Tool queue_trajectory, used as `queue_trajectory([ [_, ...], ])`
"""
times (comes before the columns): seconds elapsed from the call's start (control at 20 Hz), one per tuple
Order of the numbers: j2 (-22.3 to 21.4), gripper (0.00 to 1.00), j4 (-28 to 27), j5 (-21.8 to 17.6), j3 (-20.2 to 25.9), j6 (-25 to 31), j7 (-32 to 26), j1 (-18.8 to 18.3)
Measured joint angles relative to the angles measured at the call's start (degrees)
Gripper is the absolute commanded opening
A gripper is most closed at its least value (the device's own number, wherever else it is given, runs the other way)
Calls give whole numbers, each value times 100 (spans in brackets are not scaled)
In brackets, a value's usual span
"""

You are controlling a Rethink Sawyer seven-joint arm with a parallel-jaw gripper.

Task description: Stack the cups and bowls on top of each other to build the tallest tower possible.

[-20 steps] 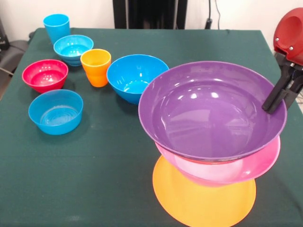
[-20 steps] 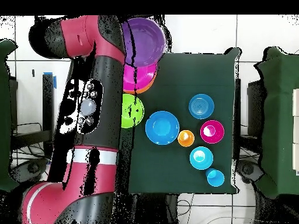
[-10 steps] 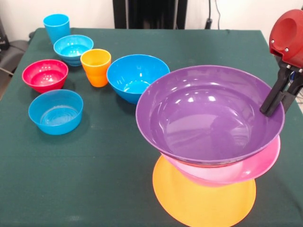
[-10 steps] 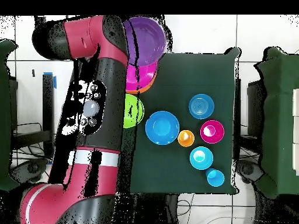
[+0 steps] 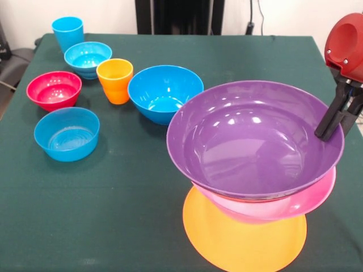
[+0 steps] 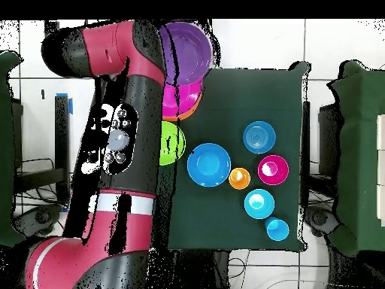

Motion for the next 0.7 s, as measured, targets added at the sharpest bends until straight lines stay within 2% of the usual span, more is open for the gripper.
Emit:
queue_trajectory([
  [0.7, -42, 0, 348, 0, 64, -133, 0, 99],
])
